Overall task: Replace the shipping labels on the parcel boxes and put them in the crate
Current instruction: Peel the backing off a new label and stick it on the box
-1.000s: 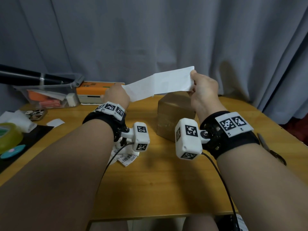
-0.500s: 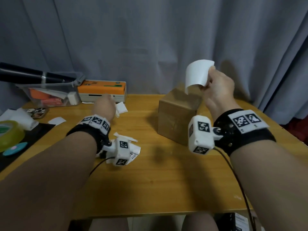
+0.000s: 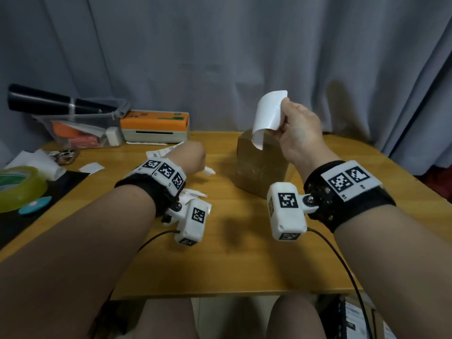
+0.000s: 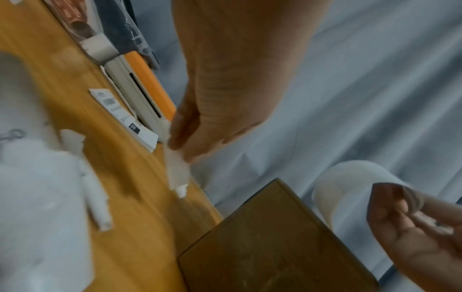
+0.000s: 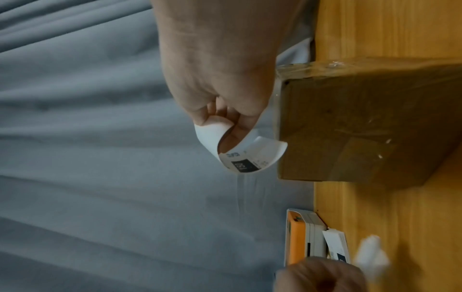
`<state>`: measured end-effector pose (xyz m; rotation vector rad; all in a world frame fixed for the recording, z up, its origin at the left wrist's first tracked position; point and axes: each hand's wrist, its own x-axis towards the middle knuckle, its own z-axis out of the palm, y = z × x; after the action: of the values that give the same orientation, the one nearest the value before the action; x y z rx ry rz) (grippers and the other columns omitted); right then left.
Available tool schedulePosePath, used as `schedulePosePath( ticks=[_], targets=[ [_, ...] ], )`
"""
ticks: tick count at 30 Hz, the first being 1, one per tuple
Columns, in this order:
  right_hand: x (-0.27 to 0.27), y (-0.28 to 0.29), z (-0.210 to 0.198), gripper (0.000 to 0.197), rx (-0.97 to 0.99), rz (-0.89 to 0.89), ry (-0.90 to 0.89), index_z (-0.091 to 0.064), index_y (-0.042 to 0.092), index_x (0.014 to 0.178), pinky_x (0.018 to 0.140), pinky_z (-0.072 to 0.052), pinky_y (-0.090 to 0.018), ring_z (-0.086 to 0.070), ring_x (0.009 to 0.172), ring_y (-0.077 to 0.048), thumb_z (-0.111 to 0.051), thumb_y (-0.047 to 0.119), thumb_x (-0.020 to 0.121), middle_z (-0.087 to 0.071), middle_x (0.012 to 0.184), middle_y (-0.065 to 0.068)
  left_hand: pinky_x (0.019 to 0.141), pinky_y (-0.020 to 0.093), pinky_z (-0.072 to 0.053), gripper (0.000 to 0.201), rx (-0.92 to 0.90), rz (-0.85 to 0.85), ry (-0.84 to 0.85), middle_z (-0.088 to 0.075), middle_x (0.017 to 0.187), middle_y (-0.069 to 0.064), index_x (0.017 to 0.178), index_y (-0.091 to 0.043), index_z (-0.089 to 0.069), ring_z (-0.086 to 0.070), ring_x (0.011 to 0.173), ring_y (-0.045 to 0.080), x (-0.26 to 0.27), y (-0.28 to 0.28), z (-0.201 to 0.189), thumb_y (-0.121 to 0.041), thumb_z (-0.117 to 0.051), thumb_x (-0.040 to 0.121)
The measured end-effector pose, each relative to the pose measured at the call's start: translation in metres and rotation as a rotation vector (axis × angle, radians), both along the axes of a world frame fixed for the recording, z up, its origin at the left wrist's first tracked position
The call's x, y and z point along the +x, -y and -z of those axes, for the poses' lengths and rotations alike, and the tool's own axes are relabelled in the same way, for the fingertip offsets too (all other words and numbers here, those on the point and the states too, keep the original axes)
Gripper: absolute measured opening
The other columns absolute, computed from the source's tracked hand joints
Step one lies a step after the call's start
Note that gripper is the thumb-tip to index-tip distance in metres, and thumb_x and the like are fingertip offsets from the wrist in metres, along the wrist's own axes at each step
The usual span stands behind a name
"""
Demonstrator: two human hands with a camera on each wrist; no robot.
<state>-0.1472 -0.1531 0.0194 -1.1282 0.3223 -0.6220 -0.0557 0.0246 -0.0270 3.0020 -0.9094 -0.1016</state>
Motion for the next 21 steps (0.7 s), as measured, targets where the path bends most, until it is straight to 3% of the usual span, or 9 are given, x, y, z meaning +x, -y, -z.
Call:
schedulePosePath(
  ticks=[2,4,6,8,9,11,14,18,21],
  targets=[
    [-0.003,-0.004,0.002,0.013,-0.036,-0.010,-0.014,-0.055,0.015,0.084,0.087,-0.054,-0.050,-0.060,0.093,-0.025,-0.053,0.018,0.096,-0.060,0.089,-0.008,0.077,0.033,-0.051,0.022,0.034,-0.027,-0.139,-0.071,0.096,0.016,0.094,0.003,-0.070,-0.063,0.081,0.025,-0.004,-0.004,0.011,-0.009,-0.051,0.091],
    [-0.004,-0.007,0.006,0.013,-0.068,-0.009,-0.031,-0.055,0.017,0.084,0.086,-0.055,-0.051,-0.060,0.090,-0.024,-0.052,0.020,0.096,-0.060,0.090,-0.007,0.073,0.032,-0.050,0.023,-0.046,-0.042,-0.173,-0.072,0.091,0.016,0.090,0.003,-0.070,-0.062,0.073,0.022,-0.006,-0.006,0.012,-0.013,-0.053,0.091],
    [-0.004,-0.007,0.007,0.015,-0.148,0.044,-0.027,-0.055,0.018,0.082,0.082,-0.057,-0.044,-0.058,0.083,-0.019,-0.052,0.023,0.096,-0.058,0.084,-0.003,0.075,0.031,-0.048,0.025,-0.347,-0.010,-0.005,-0.070,0.091,0.013,0.093,-0.002,-0.068,-0.063,0.080,0.024,-0.008,-0.002,0.003,-0.021,-0.051,0.094],
    [-0.004,-0.008,0.006,0.018,-0.305,0.158,0.036,-0.054,0.019,0.078,0.067,-0.053,-0.025,-0.051,0.069,-0.009,-0.052,0.023,0.096,-0.053,0.074,0.003,0.076,0.035,-0.048,0.027,-0.757,0.064,0.101,-0.066,0.087,0.007,0.093,-0.007,-0.064,-0.063,0.083,0.023,-0.018,0.006,-0.016,-0.029,-0.048,0.096],
    [-0.004,-0.008,0.004,0.018,-0.409,0.212,0.087,-0.054,0.020,0.077,0.064,-0.047,-0.018,-0.049,0.066,-0.005,-0.052,0.022,0.096,-0.053,0.073,0.006,0.075,0.037,-0.049,0.029,-0.925,0.086,0.030,-0.063,0.083,0.005,0.089,-0.009,-0.061,-0.063,0.079,0.021,-0.025,0.012,-0.027,-0.034,-0.047,0.096],
    [-0.003,-0.009,0.000,0.017,-0.623,0.257,0.181,-0.054,0.022,0.078,0.065,-0.042,-0.015,-0.049,0.067,-0.001,-0.053,0.020,0.095,-0.054,0.075,0.009,0.077,0.037,-0.053,0.039,-1.161,0.036,-0.262,-0.064,0.081,0.001,0.086,-0.013,-0.059,-0.063,0.076,0.016,-0.042,0.025,-0.049,-0.049,-0.046,0.093],
    [-0.002,-0.011,-0.006,0.013,-0.927,0.288,0.230,-0.055,0.018,0.081,0.064,-0.040,-0.019,-0.048,0.065,0.000,-0.054,0.023,0.093,-0.053,0.071,0.012,0.081,0.035,-0.056,0.059,-1.264,-0.133,-0.614,-0.069,0.092,0.003,0.093,-0.012,-0.062,-0.068,0.086,0.017,-0.056,0.038,-0.073,-0.069,-0.047,0.082],
    [-0.005,-0.012,-0.009,0.020,-1.277,0.381,0.198,-0.060,0.011,0.087,0.064,-0.043,-0.033,-0.056,0.074,-0.020,-0.051,0.029,0.094,-0.060,0.077,0.000,0.088,0.041,-0.054,0.062,-1.370,-0.120,-0.788,-0.070,0.101,0.008,0.111,-0.009,-0.055,-0.070,0.092,0.022,-0.059,0.044,-0.080,-0.063,-0.057,0.080],
    [-0.004,-0.013,-0.008,0.018,-1.463,0.426,0.181,-0.061,0.011,0.087,0.064,-0.039,-0.030,-0.056,0.083,-0.023,-0.052,0.026,0.092,-0.063,0.083,-0.003,0.085,0.040,-0.055,0.049,-1.436,-0.103,-0.821,-0.072,0.091,0.005,0.110,-0.008,-0.061,-0.071,0.083,0.020,-0.060,0.049,-0.081,-0.049,-0.062,0.083]
  ],
)
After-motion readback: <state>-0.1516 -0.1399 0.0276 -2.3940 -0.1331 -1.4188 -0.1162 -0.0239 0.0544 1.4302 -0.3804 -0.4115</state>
